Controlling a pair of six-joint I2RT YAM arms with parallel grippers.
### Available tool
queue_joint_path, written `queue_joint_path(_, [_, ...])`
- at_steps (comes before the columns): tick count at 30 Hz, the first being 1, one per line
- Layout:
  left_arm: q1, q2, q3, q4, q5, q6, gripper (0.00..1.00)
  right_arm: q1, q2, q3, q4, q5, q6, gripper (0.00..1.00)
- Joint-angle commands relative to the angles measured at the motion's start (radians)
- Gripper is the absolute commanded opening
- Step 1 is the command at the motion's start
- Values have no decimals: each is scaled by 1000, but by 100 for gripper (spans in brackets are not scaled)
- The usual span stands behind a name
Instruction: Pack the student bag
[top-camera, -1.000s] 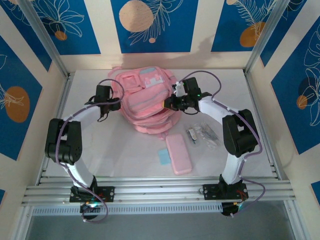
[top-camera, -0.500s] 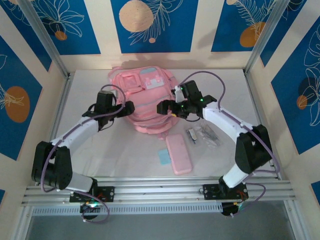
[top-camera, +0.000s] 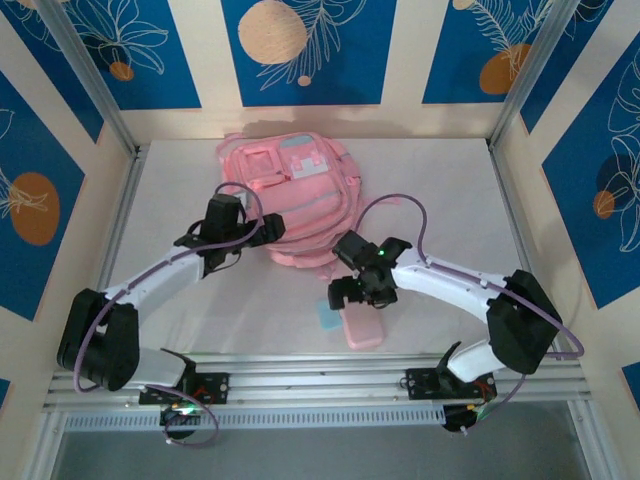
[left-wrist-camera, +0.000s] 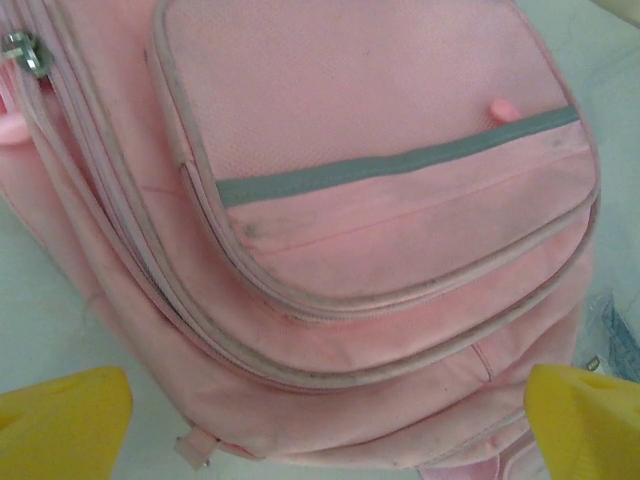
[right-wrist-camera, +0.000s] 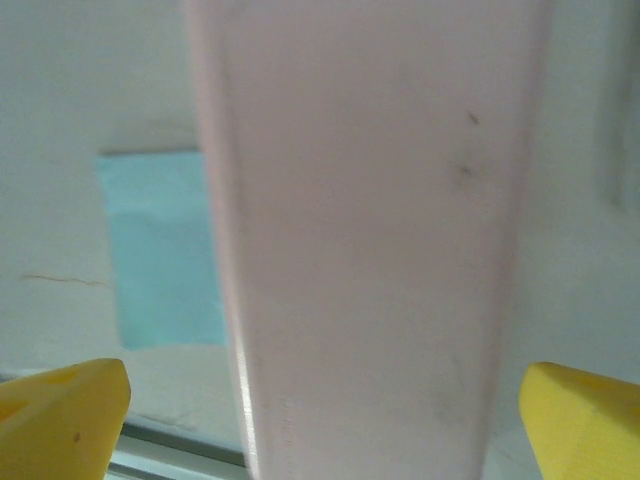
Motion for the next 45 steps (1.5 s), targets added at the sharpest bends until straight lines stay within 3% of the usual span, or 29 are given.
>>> queue_joint_path(1, [-17,-9,-8,47,21,-32,100,19,-22,-59,-11,31,35,99])
queue_joint_path(8, [-38,1,-32,60,20,-57,100,84,-10,-103,113,22,38,99])
queue_joint_path(25, [-64,31,-36,90,35,-87,100,117,104,-138,167,83,69,99])
queue_joint_path(29, [-65,32,-33,88,34,-88,100,100,80,-163,186,77,75,85])
queue_joint_path(34, [-69,38,-23,86,33,-82,100,77,46,-163,182,67,59,82])
queue_joint_path(39, [-81,58,64,12,12,55,100,4,-43,-143,135,66,27,81])
queue_joint_path(45, [-134,140,226,-95,-29,318,99,-211,-168,-134,145,-19,-30,81])
